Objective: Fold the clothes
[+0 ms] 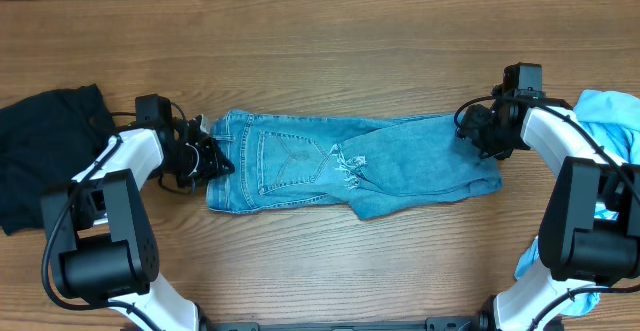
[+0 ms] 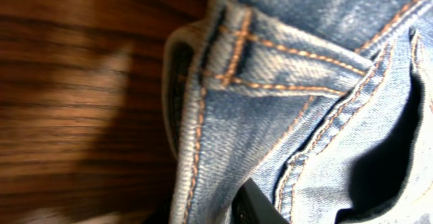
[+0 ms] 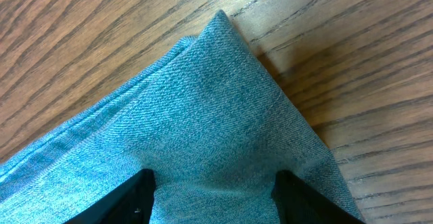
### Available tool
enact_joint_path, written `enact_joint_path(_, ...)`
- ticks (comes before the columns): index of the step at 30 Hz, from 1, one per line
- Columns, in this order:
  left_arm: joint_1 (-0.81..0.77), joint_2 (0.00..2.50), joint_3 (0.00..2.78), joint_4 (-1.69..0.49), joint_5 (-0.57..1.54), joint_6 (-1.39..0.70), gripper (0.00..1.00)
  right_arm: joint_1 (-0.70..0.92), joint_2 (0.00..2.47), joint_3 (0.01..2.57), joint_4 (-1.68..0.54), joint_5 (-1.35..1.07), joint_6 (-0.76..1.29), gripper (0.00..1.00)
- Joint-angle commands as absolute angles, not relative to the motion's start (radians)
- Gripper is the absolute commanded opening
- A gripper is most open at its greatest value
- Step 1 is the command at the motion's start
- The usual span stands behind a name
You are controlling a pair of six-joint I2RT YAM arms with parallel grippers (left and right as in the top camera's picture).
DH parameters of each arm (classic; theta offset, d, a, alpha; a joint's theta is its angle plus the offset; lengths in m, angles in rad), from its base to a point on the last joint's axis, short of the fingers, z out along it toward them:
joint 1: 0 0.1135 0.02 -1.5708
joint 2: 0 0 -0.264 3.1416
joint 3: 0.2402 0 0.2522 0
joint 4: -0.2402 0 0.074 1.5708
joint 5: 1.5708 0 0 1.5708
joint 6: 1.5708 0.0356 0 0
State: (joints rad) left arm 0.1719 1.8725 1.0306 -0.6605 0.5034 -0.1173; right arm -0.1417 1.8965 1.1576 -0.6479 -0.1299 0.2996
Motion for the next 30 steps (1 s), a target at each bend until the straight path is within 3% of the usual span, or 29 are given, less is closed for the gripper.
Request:
enact_joint_path(1,0.161,1.909,0.971,-0.672,0.451,-0.120,0.21,-0.151,1.972,1.094,-0.690,-0.057,0.307,0.62)
enact_joint_path(3,0.162,1.909,0.971,-0.673,0.416,-0.120,0.17,-0.151,1.972,1.094,-0.698,-0.057,0.307,0.62)
enact_joint_path(4,0.164,1.909,0.971,-0.676,0.375,-0.120,0.04,-0.151,1.972,1.094,-0.702,-0.057,0.307,0.62)
enact_joint_path(12,0.234,1.835,1.100,-0.794,0.354,-0.111,0.04,-0.153,1.963,1.125,-0.752,-0.057,0.299,0.62)
enact_joint_path(18,0.336,1.723,1.229,-0.866,0.270,-0.112,0.04,-0.153,1.854,1.394,-0.962,-0.057,0.268,0.71)
enact_joint_path(23,0.388,1.722,1.406,-0.995,0.249,-0.105,0.04,-0.153,1.832,1.530,-1.077,-0.057,0.254,0.72)
enact_joint_path(30,0.437,1.722,1.751,-1.187,0.005,-0.093,0.04,-0.159,1.831,1.534,-1.135,-0.057,0.246,0.71)
